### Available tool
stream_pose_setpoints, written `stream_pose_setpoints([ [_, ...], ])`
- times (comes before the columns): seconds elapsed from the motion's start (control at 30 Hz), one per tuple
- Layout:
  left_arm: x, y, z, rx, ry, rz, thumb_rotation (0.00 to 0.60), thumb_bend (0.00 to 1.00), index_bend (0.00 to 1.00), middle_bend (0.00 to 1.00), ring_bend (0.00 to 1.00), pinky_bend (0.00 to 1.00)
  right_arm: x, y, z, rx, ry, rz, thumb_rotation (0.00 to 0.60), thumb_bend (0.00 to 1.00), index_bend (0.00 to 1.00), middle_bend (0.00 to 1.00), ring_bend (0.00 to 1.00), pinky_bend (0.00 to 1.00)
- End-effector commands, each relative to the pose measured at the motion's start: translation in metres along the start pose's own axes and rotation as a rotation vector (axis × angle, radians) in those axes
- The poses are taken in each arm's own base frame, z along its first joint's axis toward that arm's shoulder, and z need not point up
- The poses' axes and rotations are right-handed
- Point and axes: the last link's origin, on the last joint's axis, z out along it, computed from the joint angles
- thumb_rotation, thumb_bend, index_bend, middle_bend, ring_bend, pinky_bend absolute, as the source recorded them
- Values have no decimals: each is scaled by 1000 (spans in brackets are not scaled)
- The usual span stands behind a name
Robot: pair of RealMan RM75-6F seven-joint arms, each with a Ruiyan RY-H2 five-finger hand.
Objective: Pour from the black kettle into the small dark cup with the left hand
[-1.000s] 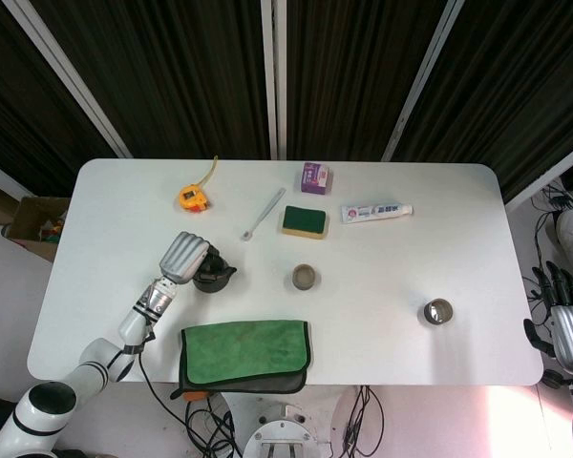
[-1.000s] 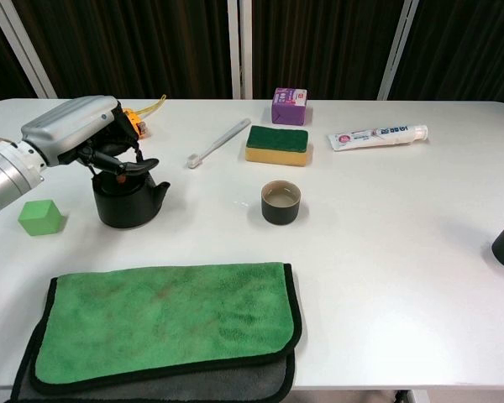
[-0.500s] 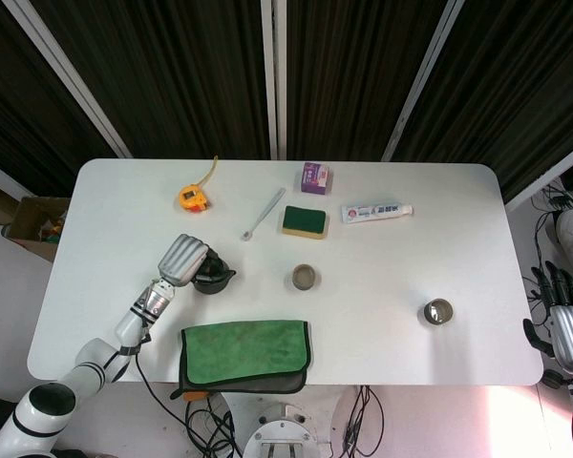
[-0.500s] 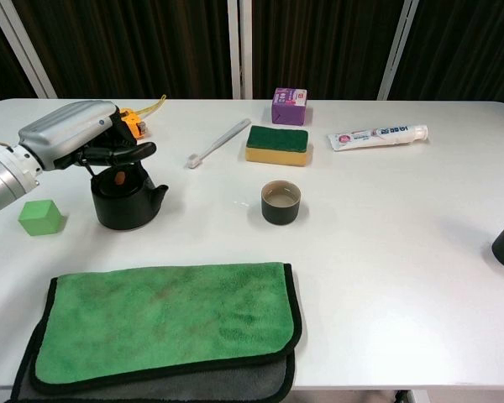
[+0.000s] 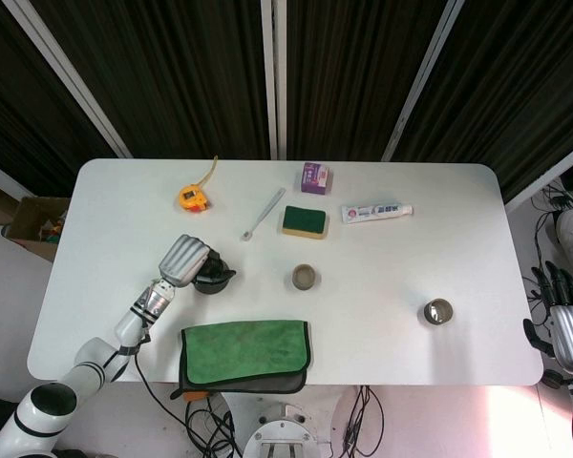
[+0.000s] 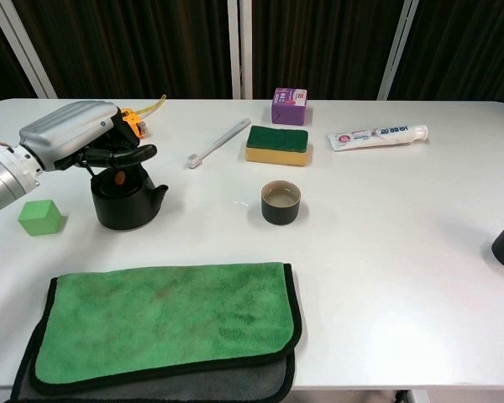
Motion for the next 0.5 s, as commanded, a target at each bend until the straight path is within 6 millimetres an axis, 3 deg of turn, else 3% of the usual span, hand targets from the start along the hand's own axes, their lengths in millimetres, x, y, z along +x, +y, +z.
stream_pose_setpoints([
  [0.03, 0, 0, 0, 0, 0, 2, 63, 166, 847, 937, 818, 728, 0, 0, 0, 0, 0, 0, 600, 358, 0, 0, 0, 0],
  [0.3, 2, -1, 1, -3, 10, 8, 48, 166, 829, 912, 768, 719, 0, 0, 1, 0, -1, -1, 600, 358, 0, 0, 0, 0],
  [0.5, 2, -2, 2, 0, 1, 12, 43, 166, 749, 829, 691, 706, 0, -1, 1, 3, -1, 1, 600, 358, 0, 0, 0, 0],
])
